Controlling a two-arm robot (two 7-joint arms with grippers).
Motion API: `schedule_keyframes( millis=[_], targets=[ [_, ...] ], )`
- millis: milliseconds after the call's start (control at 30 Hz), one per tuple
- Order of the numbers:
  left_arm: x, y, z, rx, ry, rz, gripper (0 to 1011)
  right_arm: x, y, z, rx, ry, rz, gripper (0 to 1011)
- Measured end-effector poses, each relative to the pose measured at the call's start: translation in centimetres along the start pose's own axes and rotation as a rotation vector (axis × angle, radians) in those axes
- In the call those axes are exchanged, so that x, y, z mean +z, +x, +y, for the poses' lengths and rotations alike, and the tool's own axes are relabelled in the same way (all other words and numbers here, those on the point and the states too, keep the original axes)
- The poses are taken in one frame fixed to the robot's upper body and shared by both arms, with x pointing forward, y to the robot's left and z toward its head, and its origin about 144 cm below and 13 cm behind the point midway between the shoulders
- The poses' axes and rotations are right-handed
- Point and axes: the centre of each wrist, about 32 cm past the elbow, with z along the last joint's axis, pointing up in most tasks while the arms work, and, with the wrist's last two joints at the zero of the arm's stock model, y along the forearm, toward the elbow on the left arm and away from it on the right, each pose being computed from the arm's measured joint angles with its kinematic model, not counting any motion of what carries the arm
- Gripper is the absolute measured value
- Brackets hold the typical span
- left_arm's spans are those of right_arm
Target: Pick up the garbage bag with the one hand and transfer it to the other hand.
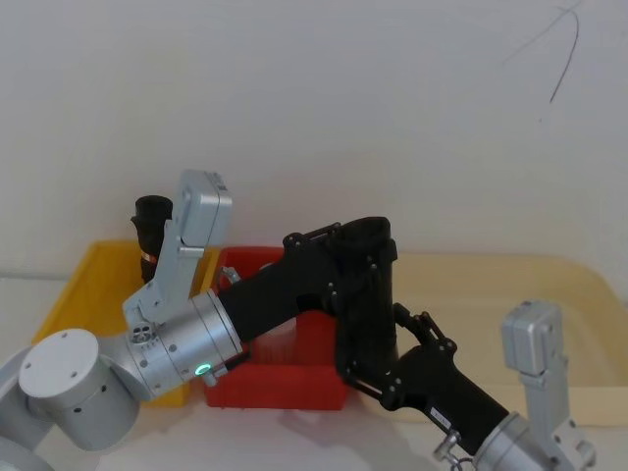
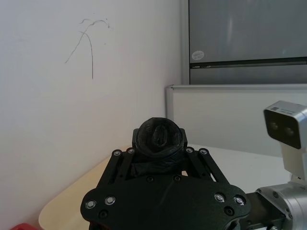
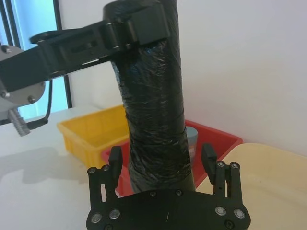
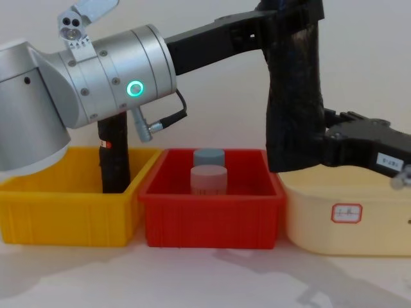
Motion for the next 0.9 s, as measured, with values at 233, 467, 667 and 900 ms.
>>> schedule_keyframes(
  millis=[233, 467, 667, 900],
  targets=[
    [0.0, 0.0, 0.0, 0.001, 0.000, 0.000, 379, 0.2, 0.0, 1.0, -0.023, -0.010, 0.005, 1001],
    [0.0, 0.0, 0.0, 0.001, 0.000, 0.000, 379, 0.5, 0.0, 1.8, -0.049, -0.024, 0.003, 929],
    [0.0, 0.0, 0.0, 0.001, 0.000, 0.000, 379, 0.9, 0.1, 2.4, -0.066, -0.041, 0.004, 737],
    [0.0, 0.0, 0.0, 0.002, 0.000, 0.000, 379, 1.2, 0.2, 2.7, -0.069, -0.052, 0.008, 617]
  ],
)
